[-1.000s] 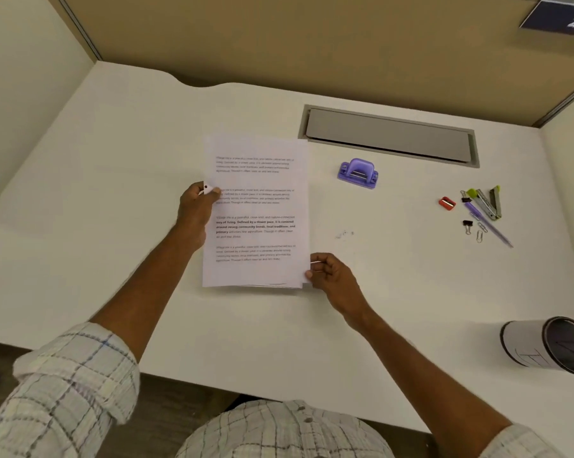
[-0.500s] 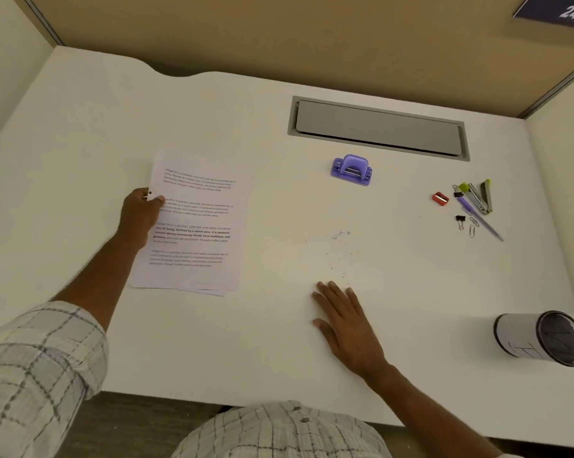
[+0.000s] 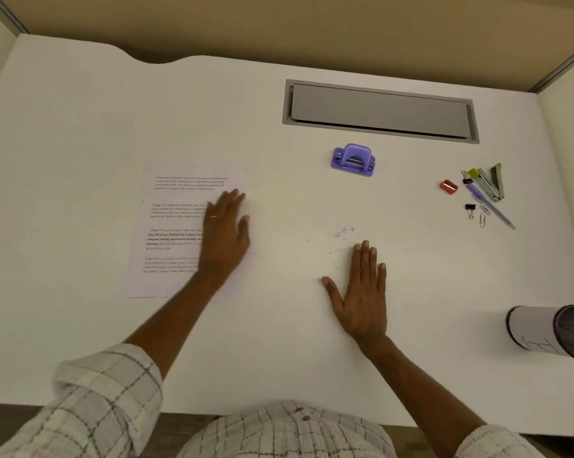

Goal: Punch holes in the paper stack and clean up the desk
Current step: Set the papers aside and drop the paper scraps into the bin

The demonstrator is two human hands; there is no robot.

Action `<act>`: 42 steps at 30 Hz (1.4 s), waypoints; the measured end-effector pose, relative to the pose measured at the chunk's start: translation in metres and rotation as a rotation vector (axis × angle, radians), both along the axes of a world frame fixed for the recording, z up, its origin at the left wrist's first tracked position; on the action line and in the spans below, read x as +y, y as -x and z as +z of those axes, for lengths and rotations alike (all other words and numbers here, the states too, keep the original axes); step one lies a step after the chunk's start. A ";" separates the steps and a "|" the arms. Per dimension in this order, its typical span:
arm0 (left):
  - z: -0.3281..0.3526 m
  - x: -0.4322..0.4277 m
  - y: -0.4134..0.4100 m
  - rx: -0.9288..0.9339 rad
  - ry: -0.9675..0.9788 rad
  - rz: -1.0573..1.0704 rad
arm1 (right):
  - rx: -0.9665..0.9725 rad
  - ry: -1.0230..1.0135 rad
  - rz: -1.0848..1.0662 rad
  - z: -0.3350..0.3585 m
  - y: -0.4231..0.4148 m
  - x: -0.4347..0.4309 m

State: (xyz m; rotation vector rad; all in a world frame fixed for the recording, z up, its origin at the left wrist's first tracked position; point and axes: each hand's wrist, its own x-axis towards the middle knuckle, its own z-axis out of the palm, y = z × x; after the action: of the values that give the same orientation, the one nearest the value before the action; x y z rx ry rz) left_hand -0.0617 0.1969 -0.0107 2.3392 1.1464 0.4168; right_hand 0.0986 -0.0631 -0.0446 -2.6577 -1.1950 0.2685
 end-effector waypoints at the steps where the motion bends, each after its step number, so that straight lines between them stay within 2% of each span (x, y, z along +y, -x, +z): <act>1: -0.003 -0.010 -0.008 0.056 -0.017 -0.031 | 0.008 -0.003 -0.025 0.001 -0.005 0.009; 6: -0.015 -0.028 -0.012 0.342 -0.105 0.040 | 0.028 -0.003 -0.064 0.000 -0.030 0.051; 10: -0.023 -0.030 0.007 0.453 -0.113 0.005 | 0.014 -0.005 0.132 -0.004 -0.036 0.070; 13: -0.026 -0.031 0.017 0.444 -0.120 -0.019 | -0.008 -0.010 0.323 -0.006 -0.038 0.069; 16: -0.026 -0.031 0.024 0.393 -0.106 -0.019 | 0.019 -0.033 0.373 -0.006 -0.039 0.066; 20: -0.025 -0.029 0.029 0.476 -0.188 0.065 | -0.022 -0.004 0.469 -0.004 -0.039 0.067; 23: -0.025 -0.027 0.031 0.482 -0.143 0.115 | -0.072 0.004 0.662 -0.006 -0.042 0.065; 25: -0.026 -0.025 0.033 0.498 -0.131 0.120 | -0.088 0.014 0.716 -0.006 -0.043 0.064; 29: -0.024 -0.023 0.023 0.462 -0.146 0.120 | -0.039 0.022 0.541 -0.001 -0.041 0.064; 34: -0.024 -0.040 -0.012 0.349 -0.155 -0.032 | 0.024 0.026 0.383 0.008 -0.044 0.077; 37: -0.033 -0.057 -0.027 0.331 -0.130 -0.094 | 0.055 0.010 0.334 0.016 -0.059 0.104; 42: -0.043 -0.070 -0.027 0.337 -0.133 -0.077 | 0.068 0.048 0.340 0.021 -0.091 0.160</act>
State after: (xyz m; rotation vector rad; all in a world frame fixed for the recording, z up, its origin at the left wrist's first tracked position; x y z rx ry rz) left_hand -0.0343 0.1273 -0.0541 2.6315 1.2026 0.0728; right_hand 0.1898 0.0970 -0.0236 -2.4492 -1.6325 0.4420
